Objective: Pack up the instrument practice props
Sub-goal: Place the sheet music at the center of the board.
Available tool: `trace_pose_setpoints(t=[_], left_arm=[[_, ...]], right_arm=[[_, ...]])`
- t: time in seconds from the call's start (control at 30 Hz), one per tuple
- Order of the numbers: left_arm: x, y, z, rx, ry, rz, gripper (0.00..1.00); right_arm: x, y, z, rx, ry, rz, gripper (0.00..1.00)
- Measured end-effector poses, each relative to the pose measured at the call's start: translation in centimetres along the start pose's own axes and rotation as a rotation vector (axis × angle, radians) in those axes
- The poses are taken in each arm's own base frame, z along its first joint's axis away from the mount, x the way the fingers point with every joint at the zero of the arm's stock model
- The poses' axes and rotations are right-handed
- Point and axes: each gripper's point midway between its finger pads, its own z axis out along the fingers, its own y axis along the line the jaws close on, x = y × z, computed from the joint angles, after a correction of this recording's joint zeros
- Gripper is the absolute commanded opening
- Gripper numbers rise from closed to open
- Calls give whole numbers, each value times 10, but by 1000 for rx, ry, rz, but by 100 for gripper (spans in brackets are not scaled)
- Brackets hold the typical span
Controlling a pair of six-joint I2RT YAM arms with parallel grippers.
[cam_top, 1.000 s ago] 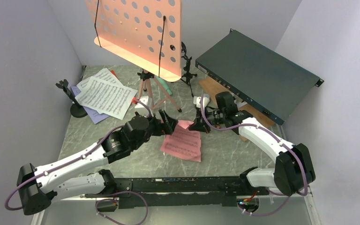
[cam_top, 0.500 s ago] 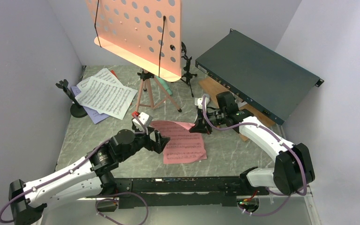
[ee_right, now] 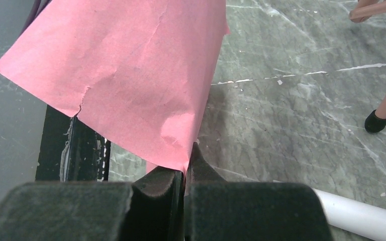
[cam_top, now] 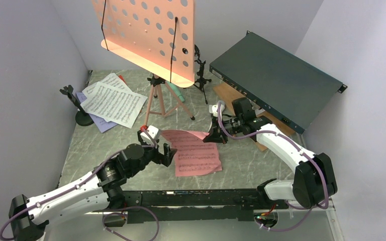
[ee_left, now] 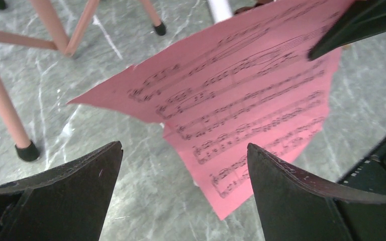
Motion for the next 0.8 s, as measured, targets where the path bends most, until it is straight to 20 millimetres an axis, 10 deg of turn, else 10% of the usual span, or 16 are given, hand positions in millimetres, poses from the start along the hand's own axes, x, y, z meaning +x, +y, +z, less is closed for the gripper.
trace_pose_setpoints(t=[0.57,0.8], left_arm=[[31,61,23,-62,-131,-254,99],[26,42,31,127,-136,-358,99]], right_arm=[[-3,10,-5,-60,-19,-21,0],[-4,14,-5,-79,-27,-29,0]])
